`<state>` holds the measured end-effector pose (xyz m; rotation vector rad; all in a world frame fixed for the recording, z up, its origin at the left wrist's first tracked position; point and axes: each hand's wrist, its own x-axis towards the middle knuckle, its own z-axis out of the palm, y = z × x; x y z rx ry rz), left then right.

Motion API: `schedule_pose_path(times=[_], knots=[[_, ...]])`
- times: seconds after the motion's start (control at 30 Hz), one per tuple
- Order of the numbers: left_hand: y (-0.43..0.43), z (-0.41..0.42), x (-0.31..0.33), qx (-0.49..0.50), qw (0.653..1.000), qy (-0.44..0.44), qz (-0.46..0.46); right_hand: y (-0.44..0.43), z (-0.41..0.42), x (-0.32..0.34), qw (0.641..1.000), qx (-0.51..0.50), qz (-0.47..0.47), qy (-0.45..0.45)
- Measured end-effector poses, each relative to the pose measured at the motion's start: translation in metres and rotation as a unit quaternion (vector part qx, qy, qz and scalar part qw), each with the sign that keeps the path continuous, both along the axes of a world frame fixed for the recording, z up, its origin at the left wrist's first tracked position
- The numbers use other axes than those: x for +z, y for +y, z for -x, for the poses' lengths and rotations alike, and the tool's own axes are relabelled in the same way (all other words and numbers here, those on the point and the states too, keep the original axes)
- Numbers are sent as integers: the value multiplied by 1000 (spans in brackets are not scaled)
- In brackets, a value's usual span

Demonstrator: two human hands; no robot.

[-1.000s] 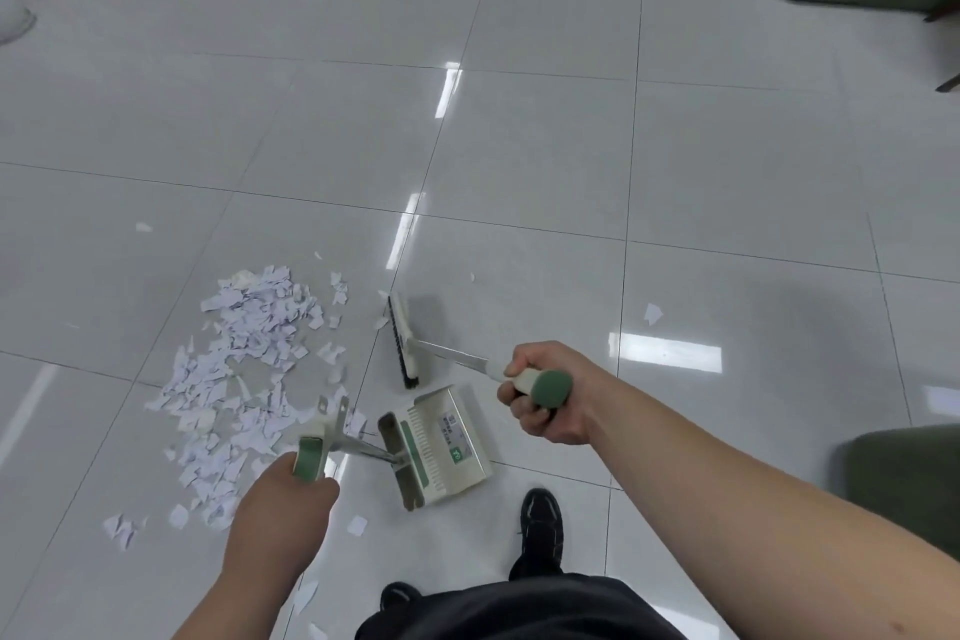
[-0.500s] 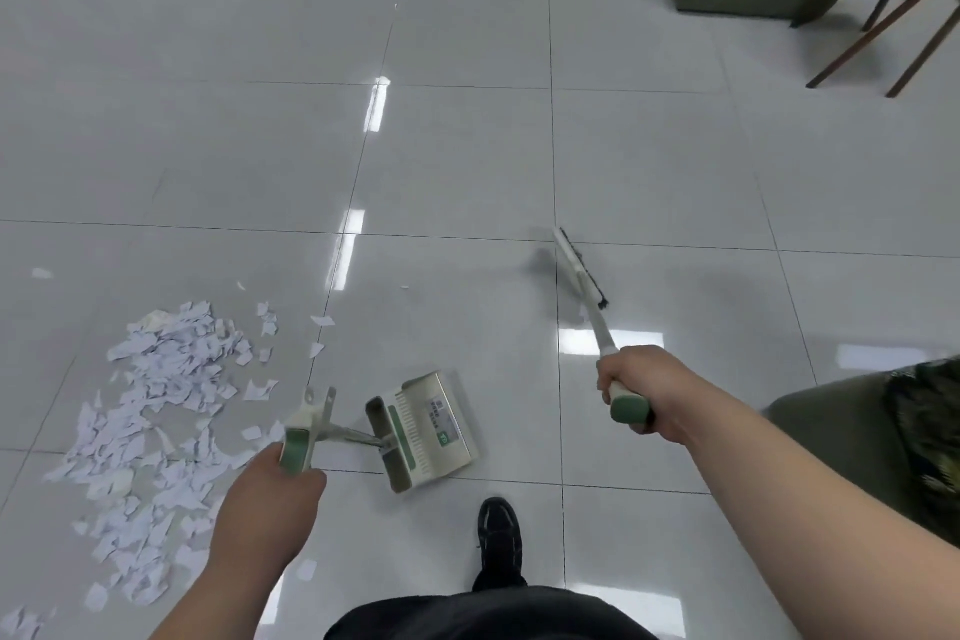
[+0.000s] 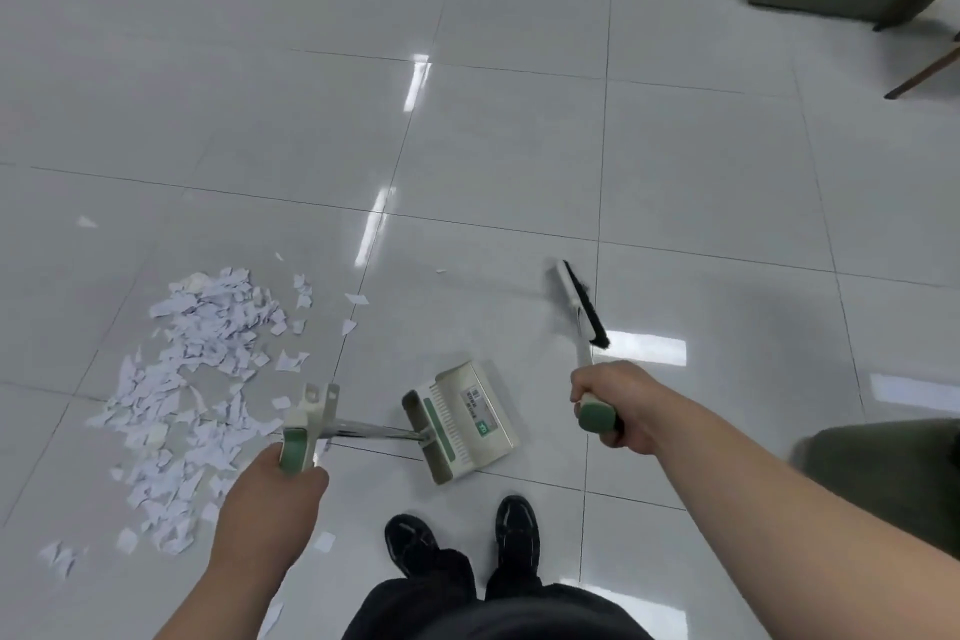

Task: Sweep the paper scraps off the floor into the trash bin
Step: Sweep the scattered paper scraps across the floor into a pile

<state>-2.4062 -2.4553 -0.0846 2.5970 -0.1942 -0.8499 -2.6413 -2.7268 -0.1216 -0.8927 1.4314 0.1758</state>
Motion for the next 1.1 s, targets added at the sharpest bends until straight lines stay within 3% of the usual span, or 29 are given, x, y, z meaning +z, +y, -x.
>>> schedule_pose_path(times=[0.27,0.6,0.9,1.1], knots=[[63,-72,5,104,995,-10,9,35,-176,1,992,122,-10,-32],[162,-163,12,226,974,-6,31,158,-386,7,961,257,-79,-66],[206,-199,20,284,958,-28,38,200,-457,35,960,210,-152,-102],[215,-215,21,318,946,-23,51,191,-477,52,956,266,-79,-93]])
